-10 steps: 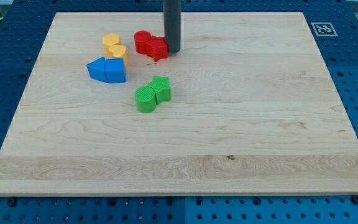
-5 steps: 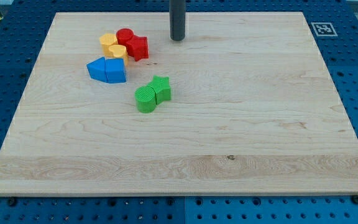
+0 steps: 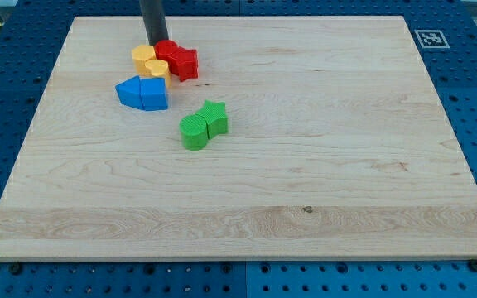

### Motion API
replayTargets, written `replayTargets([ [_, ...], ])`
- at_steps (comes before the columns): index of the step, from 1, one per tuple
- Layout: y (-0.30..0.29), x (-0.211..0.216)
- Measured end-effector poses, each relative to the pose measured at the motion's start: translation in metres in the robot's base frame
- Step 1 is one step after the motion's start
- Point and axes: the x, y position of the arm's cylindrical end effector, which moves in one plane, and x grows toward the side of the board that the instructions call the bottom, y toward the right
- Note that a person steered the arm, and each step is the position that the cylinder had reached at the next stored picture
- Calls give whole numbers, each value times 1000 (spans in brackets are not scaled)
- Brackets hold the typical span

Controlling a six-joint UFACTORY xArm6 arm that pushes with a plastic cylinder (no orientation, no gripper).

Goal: Nudge the red circle a bit down

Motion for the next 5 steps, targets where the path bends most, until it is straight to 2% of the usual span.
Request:
replayTargets([
  [4,4,10],
  [5,3,-10],
])
